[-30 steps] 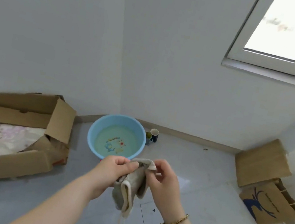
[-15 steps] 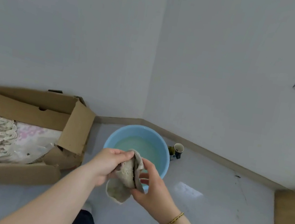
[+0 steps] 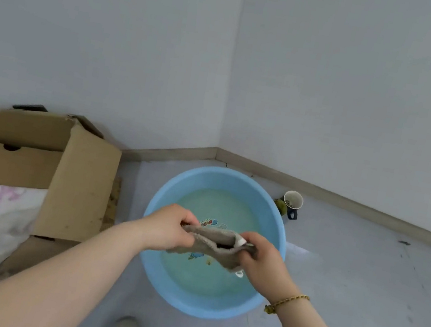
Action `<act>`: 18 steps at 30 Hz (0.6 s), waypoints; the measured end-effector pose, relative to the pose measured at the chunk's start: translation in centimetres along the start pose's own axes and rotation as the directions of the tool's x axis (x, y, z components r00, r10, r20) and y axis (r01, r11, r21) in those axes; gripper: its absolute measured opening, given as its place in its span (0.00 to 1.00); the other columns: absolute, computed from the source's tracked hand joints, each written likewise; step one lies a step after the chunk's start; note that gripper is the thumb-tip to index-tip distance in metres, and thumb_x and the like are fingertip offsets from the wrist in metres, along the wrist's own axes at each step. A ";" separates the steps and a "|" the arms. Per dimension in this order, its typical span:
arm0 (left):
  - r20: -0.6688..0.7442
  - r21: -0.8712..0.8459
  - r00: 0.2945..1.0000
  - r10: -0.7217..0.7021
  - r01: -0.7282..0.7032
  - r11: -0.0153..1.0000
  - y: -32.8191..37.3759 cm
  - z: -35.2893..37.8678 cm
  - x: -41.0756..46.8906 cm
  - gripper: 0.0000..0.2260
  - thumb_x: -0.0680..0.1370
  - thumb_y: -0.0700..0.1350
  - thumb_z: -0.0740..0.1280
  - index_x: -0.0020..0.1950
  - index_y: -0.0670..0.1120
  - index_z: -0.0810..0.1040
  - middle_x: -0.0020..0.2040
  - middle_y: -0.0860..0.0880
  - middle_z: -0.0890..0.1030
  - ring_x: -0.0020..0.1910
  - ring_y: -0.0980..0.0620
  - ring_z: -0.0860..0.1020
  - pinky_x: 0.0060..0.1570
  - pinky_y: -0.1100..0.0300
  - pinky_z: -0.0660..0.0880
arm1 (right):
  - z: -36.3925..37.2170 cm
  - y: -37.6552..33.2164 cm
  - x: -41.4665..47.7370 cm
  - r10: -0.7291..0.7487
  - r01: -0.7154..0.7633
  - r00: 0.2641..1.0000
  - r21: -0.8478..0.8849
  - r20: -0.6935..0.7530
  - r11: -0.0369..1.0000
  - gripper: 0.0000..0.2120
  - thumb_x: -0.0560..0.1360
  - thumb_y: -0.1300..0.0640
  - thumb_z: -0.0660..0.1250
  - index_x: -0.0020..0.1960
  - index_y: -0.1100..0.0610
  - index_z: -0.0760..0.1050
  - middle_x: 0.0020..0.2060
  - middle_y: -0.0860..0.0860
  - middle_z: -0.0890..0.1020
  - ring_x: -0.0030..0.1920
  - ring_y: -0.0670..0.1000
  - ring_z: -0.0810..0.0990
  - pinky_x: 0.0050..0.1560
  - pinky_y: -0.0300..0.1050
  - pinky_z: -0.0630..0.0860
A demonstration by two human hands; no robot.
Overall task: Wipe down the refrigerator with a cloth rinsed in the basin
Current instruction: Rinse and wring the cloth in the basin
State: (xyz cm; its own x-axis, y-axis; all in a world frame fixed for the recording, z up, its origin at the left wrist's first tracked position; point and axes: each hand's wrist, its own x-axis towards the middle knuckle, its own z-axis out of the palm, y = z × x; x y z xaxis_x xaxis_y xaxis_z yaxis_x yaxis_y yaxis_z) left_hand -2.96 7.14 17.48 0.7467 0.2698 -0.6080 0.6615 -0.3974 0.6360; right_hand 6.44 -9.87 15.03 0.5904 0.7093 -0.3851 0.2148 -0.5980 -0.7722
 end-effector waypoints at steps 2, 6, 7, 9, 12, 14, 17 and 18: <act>-0.119 0.023 0.989 0.085 -0.083 0.996 -1.9 1.7 3.9 0.10 0.71 0.36 0.64 0.45 0.49 0.79 0.34 0.56 0.74 0.32 0.60 0.71 0.28 0.75 0.65 | 1.3 3.3 3.1 -0.003 0.003 0.999 0.001 -0.041 1.000 0.10 0.75 0.66 0.59 0.45 0.51 0.73 0.42 0.50 0.78 0.45 0.51 0.77 0.43 0.35 0.72; -0.295 0.115 0.921 0.253 -0.229 0.967 -6.0 4.4 10.1 0.11 0.72 0.35 0.64 0.52 0.44 0.81 0.39 0.60 0.71 0.42 0.57 0.72 0.40 0.71 0.66 | 4.0 9.1 8.2 -0.250 0.191 0.937 -0.240 -0.245 0.952 0.13 0.69 0.71 0.62 0.46 0.57 0.79 0.41 0.51 0.80 0.45 0.46 0.72 0.45 0.35 0.68; -0.294 0.141 0.915 0.278 -0.246 0.959 -7.2 5.2 11.2 0.12 0.72 0.35 0.64 0.52 0.44 0.81 0.39 0.60 0.71 0.42 0.56 0.71 0.43 0.68 0.67 | 4.9 10.3 9.0 -0.364 0.281 0.898 -0.314 -0.248 0.907 0.14 0.66 0.70 0.64 0.44 0.54 0.77 0.39 0.50 0.81 0.44 0.45 0.71 0.44 0.38 0.70; -0.211 0.202 0.936 0.280 -0.239 0.950 -10.2 7.4 13.2 0.13 0.72 0.36 0.65 0.54 0.45 0.80 0.40 0.60 0.70 0.45 0.56 0.71 0.47 0.67 0.66 | 7.0 13.4 10.2 -0.483 0.368 0.856 -0.442 -0.183 0.818 0.13 0.63 0.65 0.62 0.41 0.48 0.73 0.36 0.46 0.82 0.45 0.47 0.73 0.43 0.39 0.72; -0.034 0.307 0.983 0.179 -0.160 0.938 -14.6 10.4 16.0 0.16 0.73 0.40 0.66 0.60 0.49 0.77 0.51 0.53 0.73 0.55 0.54 0.71 0.51 0.70 0.63 | 10.2 17.2 11.5 -0.328 0.265 0.943 -0.708 0.050 0.655 0.20 0.67 0.62 0.53 0.50 0.49 0.78 0.52 0.46 0.81 0.58 0.55 0.77 0.56 0.43 0.73; -0.139 0.297 0.981 0.136 -0.089 0.951 -16.6 11.7 18.4 0.18 0.74 0.43 0.66 0.63 0.49 0.73 0.61 0.49 0.72 0.63 0.51 0.68 0.57 0.69 0.61 | 11.9 20.0 12.5 -0.129 0.155 0.987 -0.718 0.091 0.678 0.22 0.74 0.62 0.53 0.66 0.51 0.68 0.67 0.46 0.69 0.71 0.52 0.62 0.69 0.42 0.59; -0.432 0.039 0.900 -0.053 0.077 0.996 -18.3 13.3 21.7 0.24 0.75 0.46 0.65 0.71 0.46 0.64 0.71 0.45 0.64 0.70 0.47 0.62 0.66 0.62 0.57 | 13.2 20.9 14.3 0.098 -0.112 0.994 -0.502 -0.055 0.858 0.19 0.78 0.55 0.56 0.69 0.52 0.63 0.68 0.50 0.66 0.69 0.53 0.62 0.67 0.42 0.60; -0.455 -0.049 0.881 -0.127 0.118 0.992 -18.6 13.6 22.5 0.28 0.76 0.47 0.65 0.72 0.44 0.60 0.72 0.44 0.61 0.71 0.46 0.60 0.68 0.59 0.56 | 13.3 21.1 15.0 0.142 -0.176 0.984 -0.426 -0.110 0.888 0.21 0.78 0.52 0.58 0.70 0.54 0.61 0.69 0.52 0.65 0.69 0.54 0.62 0.67 0.43 0.60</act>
State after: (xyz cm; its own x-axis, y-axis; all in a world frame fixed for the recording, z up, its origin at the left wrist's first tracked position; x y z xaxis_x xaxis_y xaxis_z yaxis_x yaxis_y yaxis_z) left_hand 0.64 8.66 -14.51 0.6060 0.6874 -0.4002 0.7473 -0.3198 0.5824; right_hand 9.50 -6.92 -13.74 0.6969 0.5719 -0.4328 0.4180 -0.8143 -0.4028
